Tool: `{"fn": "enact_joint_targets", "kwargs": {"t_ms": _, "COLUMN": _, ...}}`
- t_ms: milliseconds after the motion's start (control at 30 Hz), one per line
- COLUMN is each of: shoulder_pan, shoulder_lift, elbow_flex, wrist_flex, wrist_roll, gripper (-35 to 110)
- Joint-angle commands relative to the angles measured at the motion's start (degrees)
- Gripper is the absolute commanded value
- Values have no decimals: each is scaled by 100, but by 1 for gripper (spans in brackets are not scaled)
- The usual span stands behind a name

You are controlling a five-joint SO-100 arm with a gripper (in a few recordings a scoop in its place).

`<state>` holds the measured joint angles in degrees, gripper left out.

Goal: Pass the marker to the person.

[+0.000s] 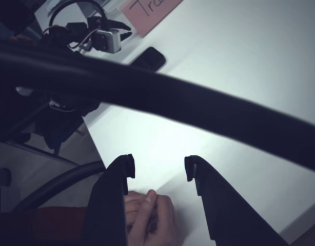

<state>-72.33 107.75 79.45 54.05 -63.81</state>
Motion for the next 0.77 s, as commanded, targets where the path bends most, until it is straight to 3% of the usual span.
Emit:
{"fn": "enact_joint_targets", "kwargs": {"t_ms": 0, "shoulder_pan": -123, "shoulder_lift": 334, "elbow_flex": -35, "wrist_flex": -18, "wrist_roll": 44, "gripper": 22}}
{"fn": "enact_joint_targets", "kwargs": {"t_ms": 733, "shoulder_pan": -79, "shoulder_lift": 431, "elbow_flex": 35, "wrist_flex": -53, "wrist_roll": 35, "gripper": 22}}
